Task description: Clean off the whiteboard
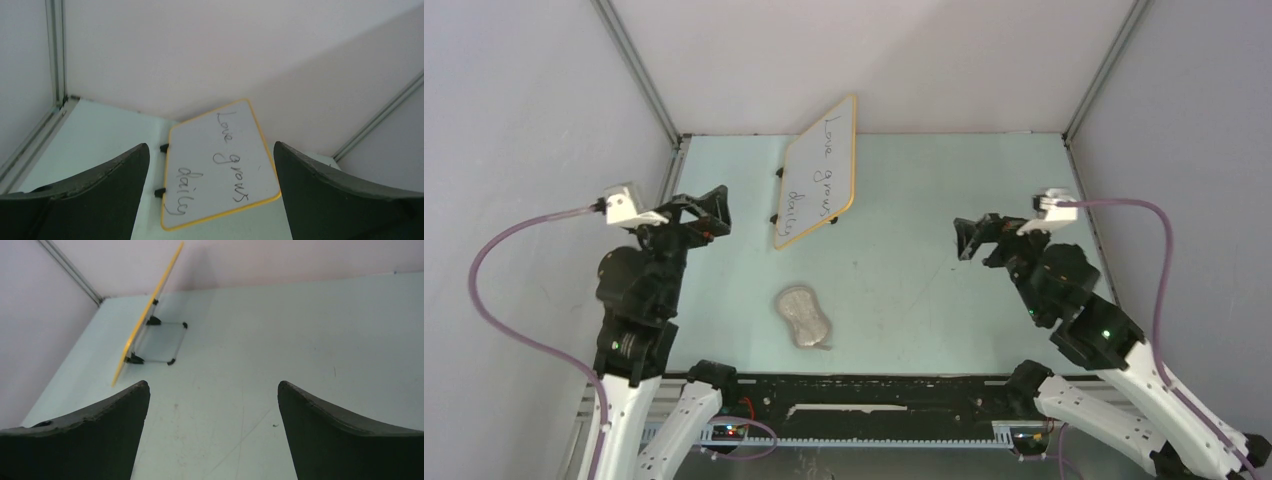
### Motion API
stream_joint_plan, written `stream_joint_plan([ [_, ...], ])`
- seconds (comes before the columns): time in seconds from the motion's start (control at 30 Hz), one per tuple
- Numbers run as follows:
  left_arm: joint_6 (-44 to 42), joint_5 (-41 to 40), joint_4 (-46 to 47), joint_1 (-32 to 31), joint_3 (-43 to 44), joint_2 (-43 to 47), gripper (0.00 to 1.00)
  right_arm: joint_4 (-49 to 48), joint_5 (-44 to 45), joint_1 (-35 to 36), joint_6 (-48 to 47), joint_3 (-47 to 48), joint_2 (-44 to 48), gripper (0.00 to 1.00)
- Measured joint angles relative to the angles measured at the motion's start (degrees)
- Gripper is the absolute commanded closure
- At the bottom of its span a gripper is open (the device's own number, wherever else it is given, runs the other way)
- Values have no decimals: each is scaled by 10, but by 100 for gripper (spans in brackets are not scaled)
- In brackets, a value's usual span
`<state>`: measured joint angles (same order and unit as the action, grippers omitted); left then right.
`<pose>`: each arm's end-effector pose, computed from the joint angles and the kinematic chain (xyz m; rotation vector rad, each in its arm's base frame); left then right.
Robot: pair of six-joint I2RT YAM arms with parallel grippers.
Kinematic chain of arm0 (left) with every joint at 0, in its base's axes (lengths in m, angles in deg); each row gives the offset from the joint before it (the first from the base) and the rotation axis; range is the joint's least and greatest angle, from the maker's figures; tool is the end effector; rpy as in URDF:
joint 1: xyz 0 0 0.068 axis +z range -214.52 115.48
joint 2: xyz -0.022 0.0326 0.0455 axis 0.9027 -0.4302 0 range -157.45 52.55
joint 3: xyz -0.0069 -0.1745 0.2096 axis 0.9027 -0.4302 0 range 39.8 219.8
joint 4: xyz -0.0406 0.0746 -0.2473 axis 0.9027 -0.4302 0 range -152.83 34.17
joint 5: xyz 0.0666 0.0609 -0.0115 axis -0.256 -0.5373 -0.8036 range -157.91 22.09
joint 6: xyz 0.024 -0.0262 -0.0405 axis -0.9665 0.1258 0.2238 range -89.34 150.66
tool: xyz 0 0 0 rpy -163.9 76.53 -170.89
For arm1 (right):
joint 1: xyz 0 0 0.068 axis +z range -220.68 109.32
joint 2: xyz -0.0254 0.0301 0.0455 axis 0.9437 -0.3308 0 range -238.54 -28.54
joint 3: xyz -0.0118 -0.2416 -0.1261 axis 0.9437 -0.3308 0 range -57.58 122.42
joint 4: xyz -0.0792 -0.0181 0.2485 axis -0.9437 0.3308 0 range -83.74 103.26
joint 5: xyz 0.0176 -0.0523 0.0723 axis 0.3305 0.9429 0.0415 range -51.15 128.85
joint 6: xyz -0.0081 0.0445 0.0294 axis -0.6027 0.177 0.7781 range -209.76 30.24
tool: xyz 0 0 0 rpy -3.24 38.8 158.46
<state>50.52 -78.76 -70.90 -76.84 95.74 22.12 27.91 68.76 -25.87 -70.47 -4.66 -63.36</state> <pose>0.0941 -0.0138 0.4267 -0.2497 1.3777 -0.3362 0.0993 0.0736 0.3909 0.0382 1.6416 0.4337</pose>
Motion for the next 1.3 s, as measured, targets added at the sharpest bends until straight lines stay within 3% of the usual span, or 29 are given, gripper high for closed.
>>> stream_joint_plan([
  [0.23,75,-5,-120,5,-8,-87,2,5,11,-2,33,4,-126,0],
  [0.43,177,5,-179,-5,-97,-100,2,13,-9,-25,80,5,-235,0],
  [0.5,221,-8,-205,-34,-122,-102,2,19,-27,-34,98,5,-263,0],
  [0.63,358,-68,-276,-158,-132,-148,3,28,-62,-56,126,6,-293,0],
  [0.8,536,-132,-363,-275,-126,-255,5,36,-89,-73,149,6,-295,0],
  [0.97,666,-153,-416,-353,-82,-387,17,36,-105,-80,161,2,-268,0],
  [1.1,713,-160,-416,-369,-54,-437,36,35,-109,-87,163,-6,-228,0],
  [1.3,731,-160,-404,-371,-55,-450,41,35,-110,-96,164,-22,-191,0],
])
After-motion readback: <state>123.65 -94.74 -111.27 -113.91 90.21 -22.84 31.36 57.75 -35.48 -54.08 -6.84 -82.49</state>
